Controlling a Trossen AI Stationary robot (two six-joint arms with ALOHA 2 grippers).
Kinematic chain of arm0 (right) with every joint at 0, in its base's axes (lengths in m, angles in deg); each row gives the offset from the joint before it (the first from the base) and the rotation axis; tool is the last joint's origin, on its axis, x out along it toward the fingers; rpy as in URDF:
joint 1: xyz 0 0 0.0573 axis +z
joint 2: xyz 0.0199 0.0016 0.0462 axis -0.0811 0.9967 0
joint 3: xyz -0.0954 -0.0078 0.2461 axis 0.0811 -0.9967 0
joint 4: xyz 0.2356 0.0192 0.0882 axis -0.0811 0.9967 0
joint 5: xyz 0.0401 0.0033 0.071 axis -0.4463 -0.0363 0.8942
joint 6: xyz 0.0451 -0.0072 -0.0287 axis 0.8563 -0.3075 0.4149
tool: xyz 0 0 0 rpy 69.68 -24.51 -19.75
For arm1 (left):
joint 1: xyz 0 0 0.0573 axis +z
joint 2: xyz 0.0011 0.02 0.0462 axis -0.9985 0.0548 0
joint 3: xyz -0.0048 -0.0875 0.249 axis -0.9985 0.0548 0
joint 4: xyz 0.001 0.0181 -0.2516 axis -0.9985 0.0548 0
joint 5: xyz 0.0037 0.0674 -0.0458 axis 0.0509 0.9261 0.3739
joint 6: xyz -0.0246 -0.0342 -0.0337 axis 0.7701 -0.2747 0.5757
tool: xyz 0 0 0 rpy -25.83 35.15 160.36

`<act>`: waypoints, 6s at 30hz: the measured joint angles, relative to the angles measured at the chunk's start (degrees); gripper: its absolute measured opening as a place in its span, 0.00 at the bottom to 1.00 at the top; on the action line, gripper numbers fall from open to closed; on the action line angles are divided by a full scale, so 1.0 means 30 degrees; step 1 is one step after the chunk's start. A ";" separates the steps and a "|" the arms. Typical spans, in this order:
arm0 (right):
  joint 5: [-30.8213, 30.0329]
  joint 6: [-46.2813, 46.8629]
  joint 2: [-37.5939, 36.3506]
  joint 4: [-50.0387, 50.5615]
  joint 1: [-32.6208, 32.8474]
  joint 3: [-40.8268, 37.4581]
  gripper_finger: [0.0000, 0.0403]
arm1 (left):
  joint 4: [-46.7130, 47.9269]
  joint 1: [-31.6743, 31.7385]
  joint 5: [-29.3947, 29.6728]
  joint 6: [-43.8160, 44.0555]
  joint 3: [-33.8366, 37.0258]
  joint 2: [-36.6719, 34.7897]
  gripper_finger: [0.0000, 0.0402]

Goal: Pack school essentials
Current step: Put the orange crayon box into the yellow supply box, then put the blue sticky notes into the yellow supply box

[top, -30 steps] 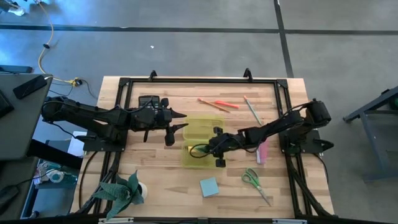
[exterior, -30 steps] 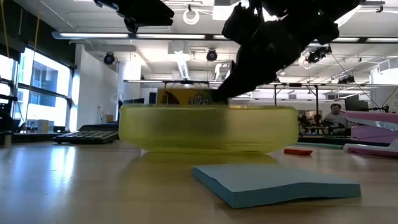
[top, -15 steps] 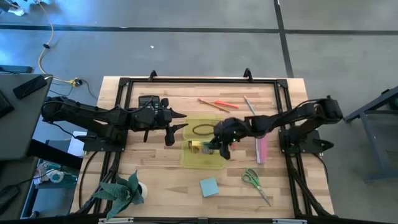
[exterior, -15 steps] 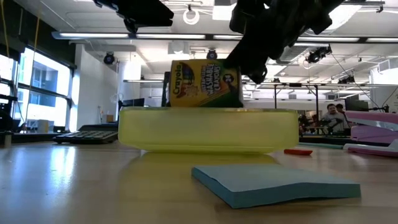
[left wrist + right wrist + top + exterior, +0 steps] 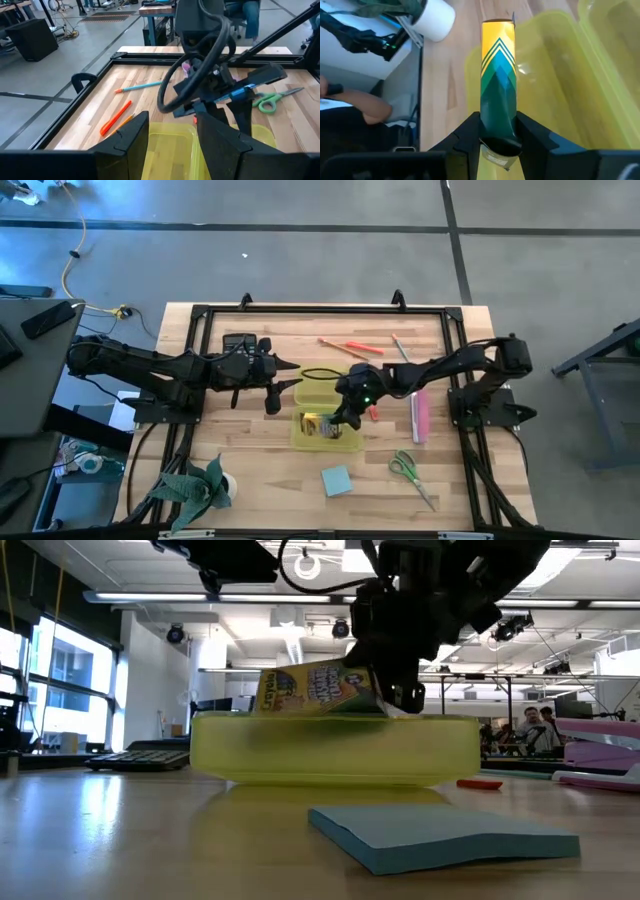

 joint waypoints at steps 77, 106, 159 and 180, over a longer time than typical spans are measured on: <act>-0.8276 -0.6925 -0.2786 0.5075 0.4743 0.0613 0.43 | 0.0267 0.0007 0.0010 -0.0003 -0.0003 -0.0007 0.39; -1.3405 -0.5293 -0.2721 0.8214 0.9034 0.3504 0.43 | -0.0605 0.0029 0.1515 -0.0663 -0.0007 -0.0007 0.39; -1.3431 -0.3672 0.4180 1.1086 1.1009 0.7832 0.88 | -0.0609 0.0022 0.1494 -0.0663 -0.0007 -0.0007 0.39; -1.3038 -0.5801 0.5868 0.8350 1.1126 0.7817 0.98 | -0.0605 0.0022 0.1497 -0.0663 -0.0007 -0.0007 0.39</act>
